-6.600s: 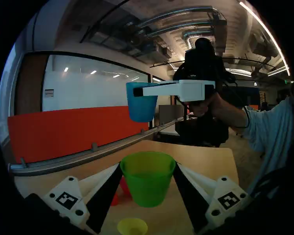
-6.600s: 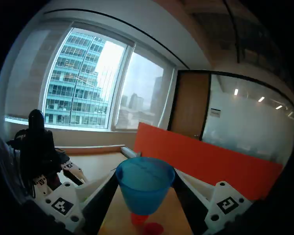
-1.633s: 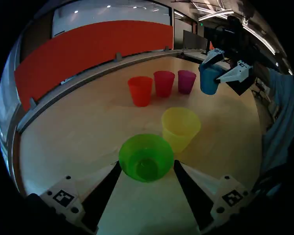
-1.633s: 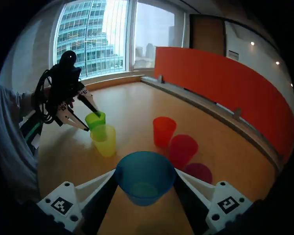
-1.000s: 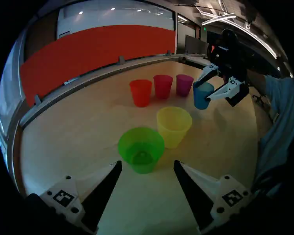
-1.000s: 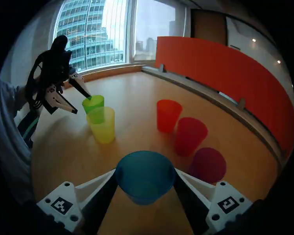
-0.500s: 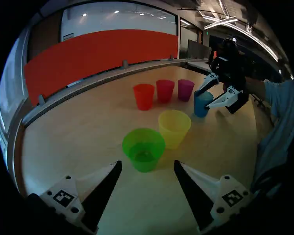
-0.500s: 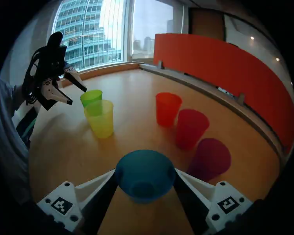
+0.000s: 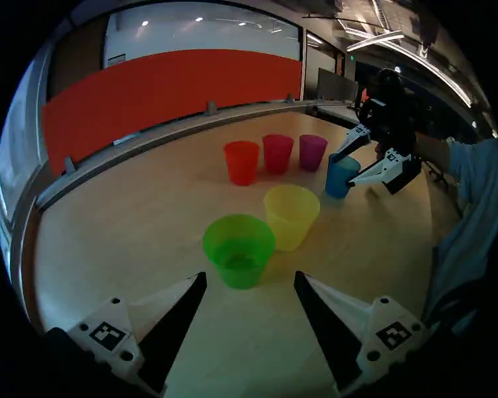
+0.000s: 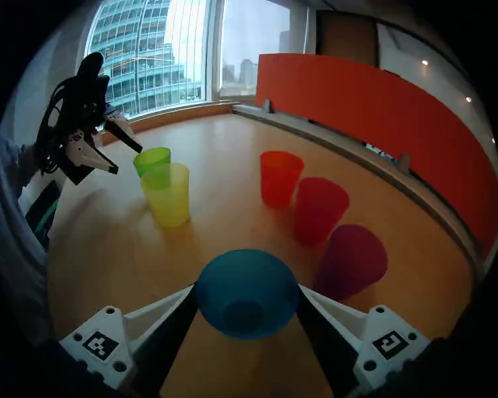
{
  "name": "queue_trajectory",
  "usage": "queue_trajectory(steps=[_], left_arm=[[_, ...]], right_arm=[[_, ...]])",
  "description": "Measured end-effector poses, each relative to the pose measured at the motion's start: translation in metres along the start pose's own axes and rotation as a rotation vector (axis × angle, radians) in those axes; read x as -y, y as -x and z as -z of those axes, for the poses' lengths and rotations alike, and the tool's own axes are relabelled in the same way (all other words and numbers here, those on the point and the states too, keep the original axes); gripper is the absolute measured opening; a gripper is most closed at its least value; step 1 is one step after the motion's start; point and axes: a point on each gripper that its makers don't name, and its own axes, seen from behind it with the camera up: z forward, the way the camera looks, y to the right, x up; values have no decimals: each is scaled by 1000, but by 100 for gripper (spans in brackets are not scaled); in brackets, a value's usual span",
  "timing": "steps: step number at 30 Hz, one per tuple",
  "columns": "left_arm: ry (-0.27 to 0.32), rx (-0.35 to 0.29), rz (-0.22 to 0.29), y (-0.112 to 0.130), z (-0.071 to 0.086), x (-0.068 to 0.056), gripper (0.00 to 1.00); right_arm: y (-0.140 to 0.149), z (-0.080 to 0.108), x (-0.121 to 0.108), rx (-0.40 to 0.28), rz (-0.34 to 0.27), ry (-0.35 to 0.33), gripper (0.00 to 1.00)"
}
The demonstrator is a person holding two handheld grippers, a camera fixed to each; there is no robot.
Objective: Pour water
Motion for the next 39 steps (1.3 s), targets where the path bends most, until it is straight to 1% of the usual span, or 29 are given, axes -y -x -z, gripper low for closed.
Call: queue_trajectory(steps=[3, 8, 12, 17, 24, 29, 32, 39], left_arm=[[-5, -5, 3, -1, 1, 1, 98], [-30, -17, 11, -1, 6, 8, 98], [-51, -40, 23, -4, 13, 13, 98], [-91, -81, 43, -11, 27, 23, 98], [-149, -132, 65, -18, 49, 38, 99], [-182, -168, 83, -23, 62, 47, 99], [-206, -198, 88, -28, 68, 51, 99], [-292, -280, 94, -39, 80, 62, 99]], right_arm=[[-2, 3, 0, -7, -3, 2, 100], [0, 11, 0, -8, -4, 11, 100], [6, 20, -1, -6, -1, 28, 100], [15, 34, -5, -5, -2, 55, 100], [26, 58, -9, -18, -22, 96, 100], [24, 73, -17, -49, -43, 140, 100], [18, 83, -22, -84, -63, 169, 100], [4, 104, -33, -166, -120, 244, 100]])
